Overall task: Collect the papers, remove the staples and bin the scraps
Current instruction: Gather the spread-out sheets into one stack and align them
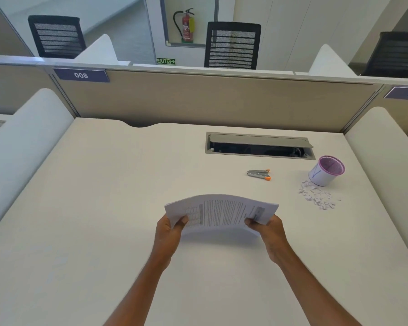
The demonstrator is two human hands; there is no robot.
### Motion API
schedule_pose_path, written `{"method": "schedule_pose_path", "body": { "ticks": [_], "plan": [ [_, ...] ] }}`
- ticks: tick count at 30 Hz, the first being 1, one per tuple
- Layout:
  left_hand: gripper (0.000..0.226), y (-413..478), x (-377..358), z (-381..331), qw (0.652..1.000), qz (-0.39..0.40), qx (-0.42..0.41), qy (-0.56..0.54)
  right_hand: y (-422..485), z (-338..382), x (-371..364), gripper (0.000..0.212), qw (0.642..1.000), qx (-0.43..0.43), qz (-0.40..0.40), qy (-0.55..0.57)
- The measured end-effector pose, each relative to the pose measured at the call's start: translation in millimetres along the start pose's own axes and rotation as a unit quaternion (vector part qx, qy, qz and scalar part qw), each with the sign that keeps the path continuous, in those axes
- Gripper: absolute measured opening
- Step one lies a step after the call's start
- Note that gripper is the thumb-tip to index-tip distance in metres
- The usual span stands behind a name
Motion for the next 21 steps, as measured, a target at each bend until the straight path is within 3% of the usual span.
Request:
{"method": "schedule_pose_path", "body": {
  "ticks": [6,12,17,21],
  "plan": [
    [0.020,7.9,9.6,1.4,0.999,-0.026,0.028,-0.011,-4.5,17.1,3.1,0.031,1.000,0.009,0.022,0.019],
    [0.022,4.8,10.3,11.4,0.997,0.014,0.072,-0.038,-4.4,28.8,2.8,0.018,1.000,0.023,-0.004,0.012],
    [0.033,6.6,7.0,37.3,0.990,0.044,0.124,-0.058,-5.9,29.9,3.6,0.022,0.998,0.041,-0.038,-0.035],
    [0.052,16.5,24.4,42.7,0.987,-0.108,0.110,0.055,-4.5,28.6,3.1,0.023,0.996,0.049,-0.042,-0.065]
  ]
}}
Point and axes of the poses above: each hand's wrist, its own y-axis towards the middle knuckle, its own x-axis out of the back of the hand, z = x × y, the point moved 9 cm from there along y, towards the middle knuckle, and after that the axes turned 15 degrees about -z, right-handed, at the moved point
